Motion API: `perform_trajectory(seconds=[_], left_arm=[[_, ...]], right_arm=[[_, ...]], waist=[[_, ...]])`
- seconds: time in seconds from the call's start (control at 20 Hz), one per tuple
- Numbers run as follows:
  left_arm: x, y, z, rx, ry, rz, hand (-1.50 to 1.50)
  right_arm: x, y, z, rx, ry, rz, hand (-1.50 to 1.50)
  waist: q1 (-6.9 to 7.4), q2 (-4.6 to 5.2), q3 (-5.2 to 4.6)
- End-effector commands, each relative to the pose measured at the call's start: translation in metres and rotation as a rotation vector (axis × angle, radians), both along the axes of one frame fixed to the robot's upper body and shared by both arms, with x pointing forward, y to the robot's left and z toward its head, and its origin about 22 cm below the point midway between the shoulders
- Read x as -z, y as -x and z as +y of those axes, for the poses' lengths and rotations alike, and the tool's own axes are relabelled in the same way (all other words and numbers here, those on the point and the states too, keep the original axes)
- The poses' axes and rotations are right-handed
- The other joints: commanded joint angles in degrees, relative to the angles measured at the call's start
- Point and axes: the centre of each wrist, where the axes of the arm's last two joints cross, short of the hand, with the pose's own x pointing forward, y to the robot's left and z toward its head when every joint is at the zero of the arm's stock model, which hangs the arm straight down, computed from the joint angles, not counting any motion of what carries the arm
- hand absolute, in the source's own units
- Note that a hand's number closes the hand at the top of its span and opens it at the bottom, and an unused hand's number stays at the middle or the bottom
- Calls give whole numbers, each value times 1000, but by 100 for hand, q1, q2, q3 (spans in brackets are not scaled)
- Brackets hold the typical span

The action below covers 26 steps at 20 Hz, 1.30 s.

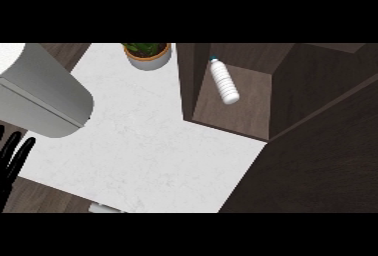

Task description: Pick up the bottled water, place it into the cabinet and close the cabinet

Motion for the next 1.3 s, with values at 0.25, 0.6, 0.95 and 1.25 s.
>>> perform_trajectory(seconds=[0.25, 0.6, 0.95, 1.25], left_arm=[[-8, -6, 3, 21, -6, -30, -150], [-7, -9, 11, 2, -18, -18, -150], [-4, -6, 14, 1, -17, 2, -150], [0, -7, 17, -5, -10, 6, -150]], right_arm=[[20, -4, 26, -106, -118, 206, 150], [14, -29, 24, 9, -100, 155, 150], [4, -76, 38, 96, 78, 78, 150], [-2, -115, 68, 132, 144, 106, 150]], waist=[[209, 158, 34], [37, 102, 30], [73, 6, 45], [-49, -10, 72]])
